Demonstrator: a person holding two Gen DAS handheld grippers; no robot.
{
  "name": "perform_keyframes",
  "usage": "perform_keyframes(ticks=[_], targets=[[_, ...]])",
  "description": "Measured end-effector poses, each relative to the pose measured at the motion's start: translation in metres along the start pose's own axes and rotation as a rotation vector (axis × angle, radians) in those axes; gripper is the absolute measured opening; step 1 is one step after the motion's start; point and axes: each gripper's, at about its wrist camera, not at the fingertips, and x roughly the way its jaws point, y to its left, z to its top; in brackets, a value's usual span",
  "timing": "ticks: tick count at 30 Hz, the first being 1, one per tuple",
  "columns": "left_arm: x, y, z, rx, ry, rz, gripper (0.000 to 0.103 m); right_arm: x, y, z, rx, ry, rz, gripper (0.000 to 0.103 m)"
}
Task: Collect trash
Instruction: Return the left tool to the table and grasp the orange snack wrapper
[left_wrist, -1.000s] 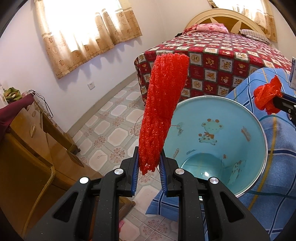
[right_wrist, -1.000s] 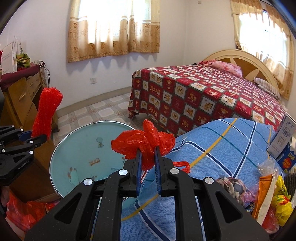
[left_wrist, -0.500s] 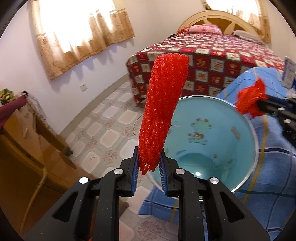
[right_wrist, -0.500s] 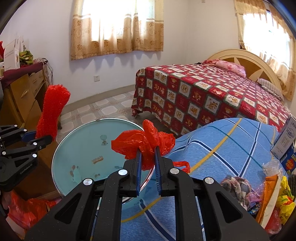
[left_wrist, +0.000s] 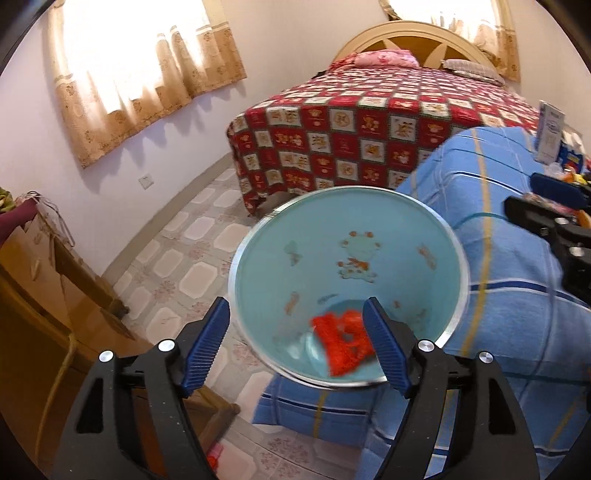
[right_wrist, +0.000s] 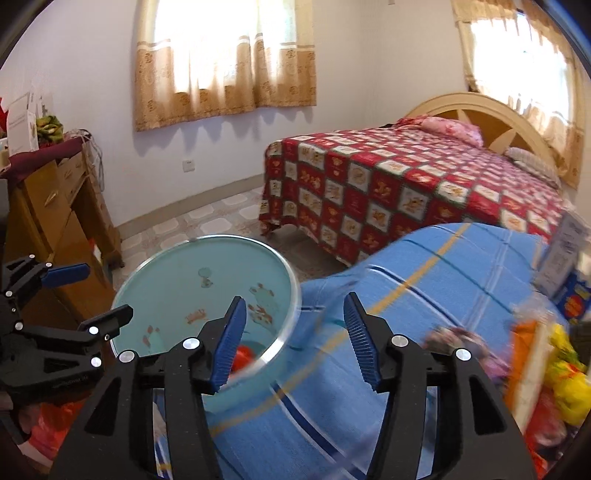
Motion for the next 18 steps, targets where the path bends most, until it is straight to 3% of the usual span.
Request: perform_keyframes(ticks=[4,11,18], targets=[[-0.009,-0.033,-0.004,0.039,0.001,-0.064,0.074,-0.047,-0.025,-0.019,0.037,-0.028,-0.065,0.058],[-0.032,-0.103,-0.007,0.133,-0.021,-0.17,0.074,-0.136,-0.093,-0.067,0.139,-0.075,-0.261,0.067],[-0.052,-0.165,0.004,0.164,-0.049,-0.265,0.075,-0.18,-0.156,-0.123,0.28,-0.044,-0.436,0.07]])
